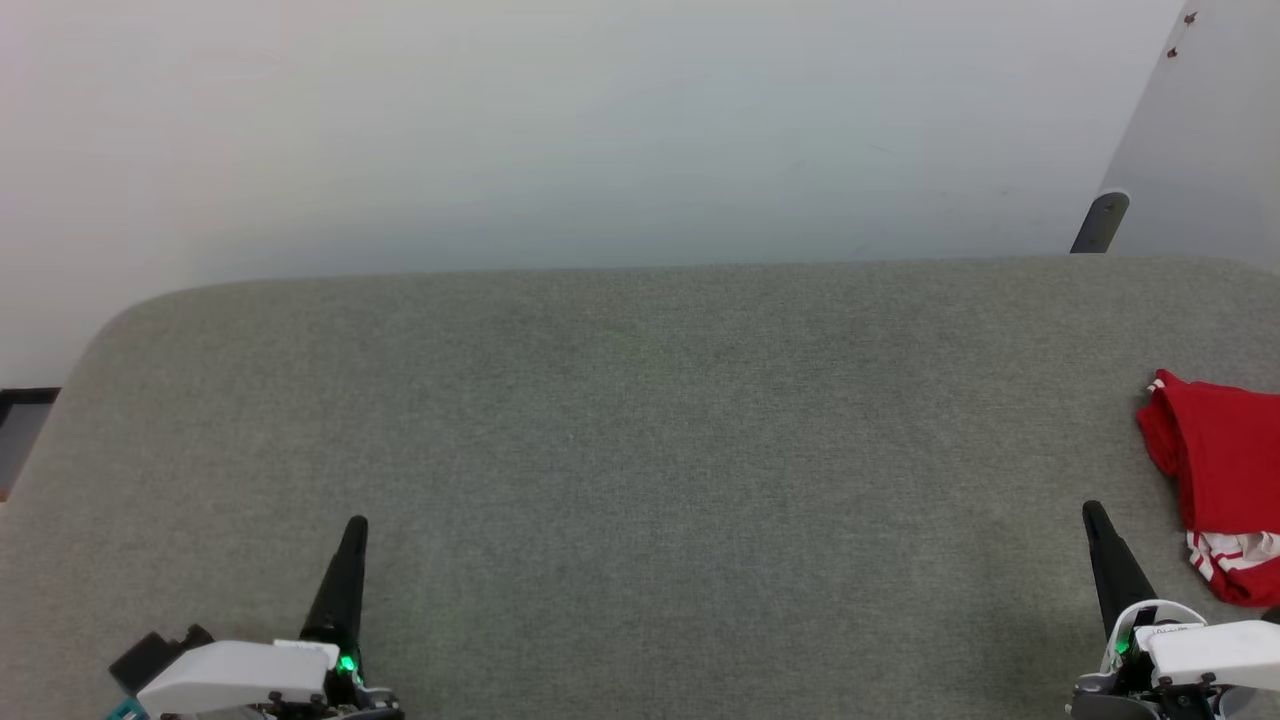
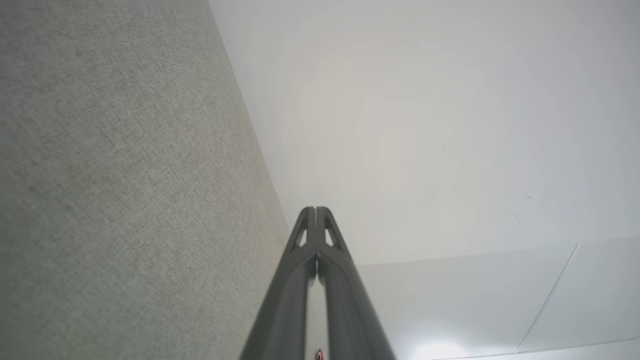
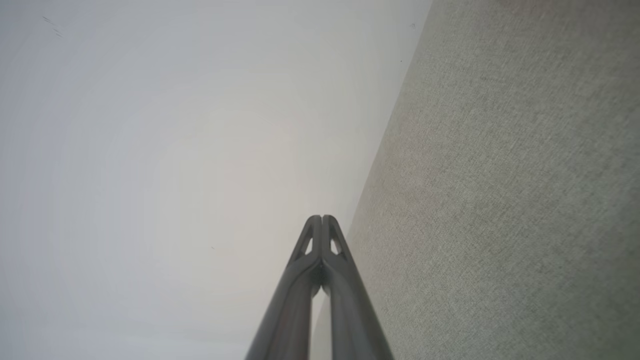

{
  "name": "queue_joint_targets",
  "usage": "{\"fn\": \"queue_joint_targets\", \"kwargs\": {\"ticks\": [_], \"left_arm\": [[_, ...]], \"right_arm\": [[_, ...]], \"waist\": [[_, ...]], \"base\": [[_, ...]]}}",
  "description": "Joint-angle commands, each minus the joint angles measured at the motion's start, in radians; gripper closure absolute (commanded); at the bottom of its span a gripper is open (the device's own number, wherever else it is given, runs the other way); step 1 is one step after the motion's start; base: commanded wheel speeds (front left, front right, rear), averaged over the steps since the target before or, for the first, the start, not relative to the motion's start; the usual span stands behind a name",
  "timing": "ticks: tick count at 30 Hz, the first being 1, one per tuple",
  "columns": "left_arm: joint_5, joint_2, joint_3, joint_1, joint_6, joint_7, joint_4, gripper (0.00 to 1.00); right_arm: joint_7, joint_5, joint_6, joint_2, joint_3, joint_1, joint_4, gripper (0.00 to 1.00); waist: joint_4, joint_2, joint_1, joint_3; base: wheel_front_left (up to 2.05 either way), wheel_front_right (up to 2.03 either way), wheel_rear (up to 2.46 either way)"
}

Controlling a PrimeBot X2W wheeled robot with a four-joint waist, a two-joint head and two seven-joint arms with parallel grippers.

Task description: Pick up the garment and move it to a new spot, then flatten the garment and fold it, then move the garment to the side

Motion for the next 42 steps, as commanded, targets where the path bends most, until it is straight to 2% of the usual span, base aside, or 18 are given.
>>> {"fn": "queue_joint_targets", "kwargs": {"ticks": [1, 25, 42], "left_arm": [[-0.020, 0.000, 0.004, -0.014, -0.005, 0.004, -0.005, 1.00], [-0.155, -0.031, 0.017, -0.038, -0.005, 0.048, -0.008, 1.00], [-0.152, -0.030, 0.017, -0.037, -0.005, 0.047, -0.008, 1.00]], "right_arm": [[0.005, 0.021, 0.000, 0.003, -0.006, -0.015, -0.007, 1.00], [0.047, 0.195, -0.001, 0.023, -0.016, -0.032, -0.006, 1.00], [0.046, 0.191, 0.000, 0.023, -0.015, -0.026, -0.005, 1.00]], "waist": [[0.000, 0.0000, 0.0000, 0.001], [-0.007, 0.0000, 0.0000, 0.018], [-0.007, 0.0000, 0.0000, 0.018]], "base": [[0.00, 0.00, 0.00], [0.00, 0.00, 0.00], [0.00, 0.00, 0.00]]}}
